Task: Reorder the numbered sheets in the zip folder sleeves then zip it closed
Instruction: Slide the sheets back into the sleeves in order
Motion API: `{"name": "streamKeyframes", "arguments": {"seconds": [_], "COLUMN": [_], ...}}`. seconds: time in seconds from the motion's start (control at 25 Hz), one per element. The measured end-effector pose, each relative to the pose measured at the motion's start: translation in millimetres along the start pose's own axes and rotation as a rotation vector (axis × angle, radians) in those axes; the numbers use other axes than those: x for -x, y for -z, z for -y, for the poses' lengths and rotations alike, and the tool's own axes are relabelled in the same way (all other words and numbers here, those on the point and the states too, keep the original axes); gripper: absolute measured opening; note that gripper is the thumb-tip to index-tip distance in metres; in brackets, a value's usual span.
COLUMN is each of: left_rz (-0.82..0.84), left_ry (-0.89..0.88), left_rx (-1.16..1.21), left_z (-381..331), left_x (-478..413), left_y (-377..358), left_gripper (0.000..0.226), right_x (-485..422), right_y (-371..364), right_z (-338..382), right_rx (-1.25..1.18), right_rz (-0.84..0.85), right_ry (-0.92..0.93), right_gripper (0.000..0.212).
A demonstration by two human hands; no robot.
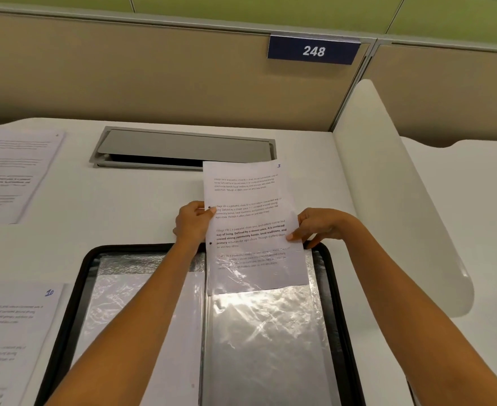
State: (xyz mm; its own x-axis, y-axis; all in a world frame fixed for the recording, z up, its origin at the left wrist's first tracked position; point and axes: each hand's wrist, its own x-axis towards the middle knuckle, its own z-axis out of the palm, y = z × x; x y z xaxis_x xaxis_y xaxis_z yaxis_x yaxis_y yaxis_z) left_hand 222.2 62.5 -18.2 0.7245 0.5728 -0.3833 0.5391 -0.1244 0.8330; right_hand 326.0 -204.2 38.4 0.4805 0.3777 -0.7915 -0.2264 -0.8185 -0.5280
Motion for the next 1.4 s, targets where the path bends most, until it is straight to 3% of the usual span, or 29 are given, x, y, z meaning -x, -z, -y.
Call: {"name": "streamKeyframes", "arguments": {"seconds": [0.24, 0.6, 0.76, 0.84, 0.96, 1.04, 1.12, 1.16, 1.24, 1.32, 1.4], "left_rz": [0.182, 0.267, 0.245, 0.185, 0.119, -0.036, -0.228, -0.195, 0.145, 0.4, 0.418], "left_ry": [-0.011, -0.005, -0.028, -0.084, -0.198, -0.24, -0.538, -0.752, -0.957, -0.93, -0.918], "left_rx": [-0.038, 0.093, 0.038, -0.029, -0.106, -0.208, -0.422, -0.495, -0.577, -0.708, -0.825], "left_z": [-2.7, -5.5, 0.6, 1.4, -0.7, -4.8, -12.1, -18.7, -31.2, -31.9, -29.0], "left_x": [4.6, 24.4, 28.2, 35.3, 45.1, 51.0, 62.0, 71.6, 96.7, 116.2, 123.2], "left_y": [6.2, 23.9, 21.9, 19.3, 11.4, 6.2, -1.7, -9.4, -28.9, -51.4, -70.7], "left_gripper": [0.023, 0.008, 0.009, 0.024, 0.065, 0.088, 0.085, 0.069, 0.038, 0.032, 0.034], "right_x": [-2.6, 13.6, 11.8, 9.2, 9.0, 9.1, 10.5, 11.5, 12.5, 13.7, 15.0], "right_y": [-2.3, 1.2, -1.3, -2.3, -4.5, -5.0, -5.3, -4.4, -3.2, -5.6, -6.7], "right_z": [5.2, -8.0, -1.7, 3.6, 8.6, 9.3, 8.2, 7.0, 5.3, 6.7, 7.2], "right_rx": [-0.327, -0.222, -0.344, -0.39, -0.402, -0.413, -0.412, -0.411, -0.411, -0.41, -0.423], "right_rz": [-0.29, -0.159, -0.27, -0.315, -0.307, -0.291, -0.292, -0.297, -0.293, -0.282, -0.284], "right_ry": [0.08, 0.153, 0.231, 0.285, 0.314, 0.319, 0.328, 0.329, 0.321, 0.314, 0.31], "right_gripper": [0.028, 0.02, 0.024, 0.025, 0.026, 0.027, 0.027, 0.027, 0.027, 0.026, 0.025]}}
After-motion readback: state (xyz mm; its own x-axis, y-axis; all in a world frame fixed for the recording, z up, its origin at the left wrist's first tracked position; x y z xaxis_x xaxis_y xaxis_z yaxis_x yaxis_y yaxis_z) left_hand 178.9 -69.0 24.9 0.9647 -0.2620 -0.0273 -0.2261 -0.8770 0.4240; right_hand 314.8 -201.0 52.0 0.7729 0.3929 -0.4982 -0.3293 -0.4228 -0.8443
